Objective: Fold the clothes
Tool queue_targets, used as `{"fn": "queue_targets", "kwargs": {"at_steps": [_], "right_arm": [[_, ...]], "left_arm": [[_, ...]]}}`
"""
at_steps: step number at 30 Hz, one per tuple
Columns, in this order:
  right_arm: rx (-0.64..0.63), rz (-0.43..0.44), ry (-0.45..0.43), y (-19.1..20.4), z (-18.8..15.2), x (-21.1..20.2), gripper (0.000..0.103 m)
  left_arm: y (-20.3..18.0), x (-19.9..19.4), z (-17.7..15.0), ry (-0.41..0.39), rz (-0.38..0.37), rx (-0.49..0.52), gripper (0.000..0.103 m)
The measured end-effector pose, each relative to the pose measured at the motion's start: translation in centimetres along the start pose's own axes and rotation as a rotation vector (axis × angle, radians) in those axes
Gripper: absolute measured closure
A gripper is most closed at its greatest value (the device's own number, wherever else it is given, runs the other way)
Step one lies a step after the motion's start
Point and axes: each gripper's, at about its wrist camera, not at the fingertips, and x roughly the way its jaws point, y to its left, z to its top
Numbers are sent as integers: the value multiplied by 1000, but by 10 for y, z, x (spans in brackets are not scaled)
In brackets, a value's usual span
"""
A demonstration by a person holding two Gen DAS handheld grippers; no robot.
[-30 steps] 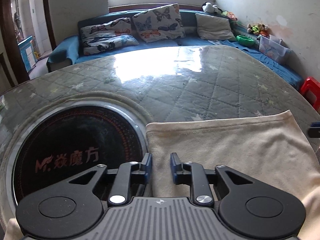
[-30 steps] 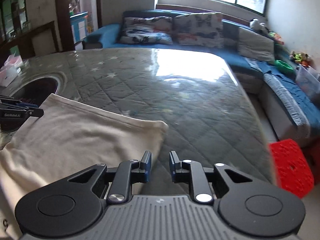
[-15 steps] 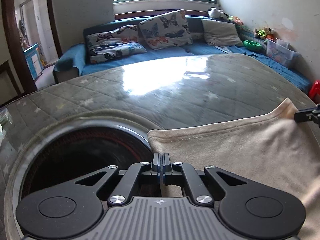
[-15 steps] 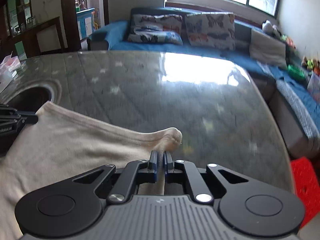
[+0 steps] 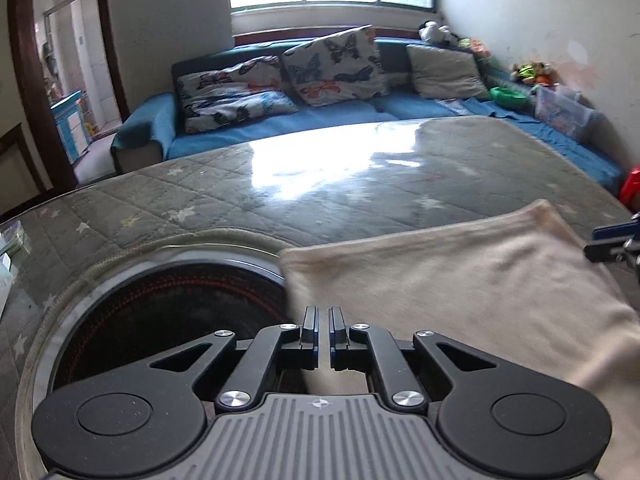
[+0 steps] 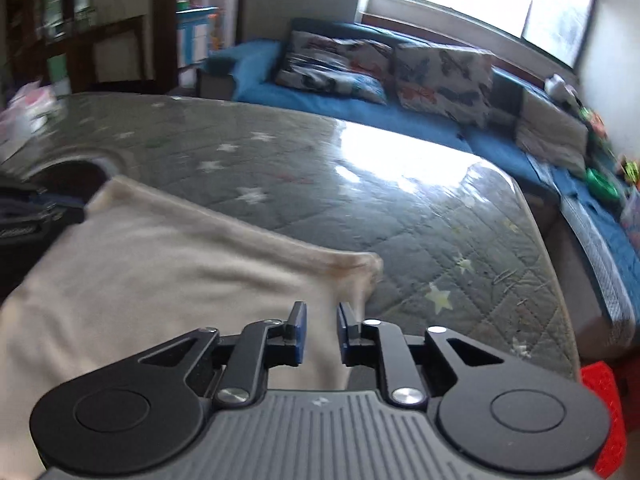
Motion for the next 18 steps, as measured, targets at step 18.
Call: {"fn": "queue_targets", "kwargs": {"at_steps": [18], "right_arm": [[-223, 290, 38, 118, -94, -94, 75]], "left_arm": [[-52, -37, -50, 13, -115, 73, 96]]}}
